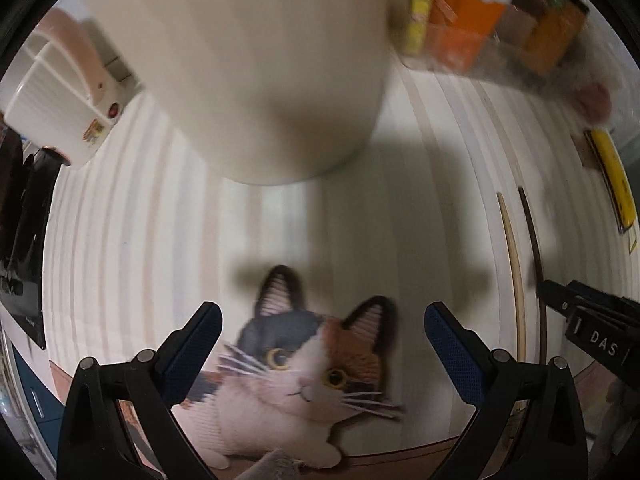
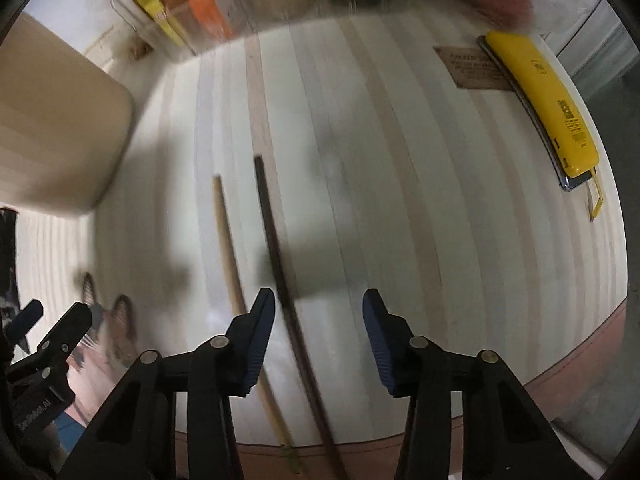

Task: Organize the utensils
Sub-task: 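Grasp a wooden chopstick with the left tool while the right tool grasps a black chopstick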

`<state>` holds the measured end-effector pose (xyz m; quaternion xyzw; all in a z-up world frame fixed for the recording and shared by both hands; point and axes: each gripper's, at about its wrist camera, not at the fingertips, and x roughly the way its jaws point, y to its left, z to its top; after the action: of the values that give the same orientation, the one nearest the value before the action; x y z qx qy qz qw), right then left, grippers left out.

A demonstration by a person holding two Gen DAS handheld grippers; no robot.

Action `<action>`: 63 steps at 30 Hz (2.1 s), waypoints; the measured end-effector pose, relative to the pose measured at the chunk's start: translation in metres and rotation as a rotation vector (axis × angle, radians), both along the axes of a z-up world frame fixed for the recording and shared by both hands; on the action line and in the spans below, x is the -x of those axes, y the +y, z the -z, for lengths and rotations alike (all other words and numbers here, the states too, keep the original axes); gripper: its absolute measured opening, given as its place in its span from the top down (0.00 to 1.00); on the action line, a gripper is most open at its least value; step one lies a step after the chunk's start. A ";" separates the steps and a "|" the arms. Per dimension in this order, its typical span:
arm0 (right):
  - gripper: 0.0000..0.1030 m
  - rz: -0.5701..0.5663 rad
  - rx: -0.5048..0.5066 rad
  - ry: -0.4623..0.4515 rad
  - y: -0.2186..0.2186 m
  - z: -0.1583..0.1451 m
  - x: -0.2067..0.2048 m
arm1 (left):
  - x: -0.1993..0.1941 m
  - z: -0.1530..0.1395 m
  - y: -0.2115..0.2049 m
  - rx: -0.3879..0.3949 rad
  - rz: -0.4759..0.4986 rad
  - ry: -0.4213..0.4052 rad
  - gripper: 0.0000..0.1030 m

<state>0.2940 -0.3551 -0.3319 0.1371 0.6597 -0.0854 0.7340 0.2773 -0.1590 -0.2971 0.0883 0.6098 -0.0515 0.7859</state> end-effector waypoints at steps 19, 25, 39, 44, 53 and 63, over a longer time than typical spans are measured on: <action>0.94 0.165 0.087 0.037 -0.104 -0.001 0.072 | 0.007 0.029 -0.157 0.043 0.186 0.106 0.32; 0.94 0.175 0.088 0.037 -0.121 -0.001 0.082 | 0.003 0.019 -0.177 0.042 0.218 0.049 0.93; 0.94 -0.012 -0.073 -0.006 0.000 -0.009 0.040 | -0.012 0.004 -0.029 -0.065 0.043 0.052 0.96; 0.94 -0.134 -0.115 -0.001 0.068 -0.009 0.029 | -0.018 0.008 0.033 -0.070 -0.082 0.078 0.96; 0.94 -0.253 -0.047 0.061 0.131 0.002 0.030 | -0.018 -0.003 0.061 -0.007 -0.147 0.078 0.95; 0.88 -0.264 0.026 0.087 0.164 0.001 0.019 | 0.023 0.019 0.100 -0.001 -0.140 0.073 0.95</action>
<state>0.2748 -0.1912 -0.3328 0.0358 0.7019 -0.0023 0.7114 0.2539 -0.0589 -0.3160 0.0441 0.6428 0.0008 0.7648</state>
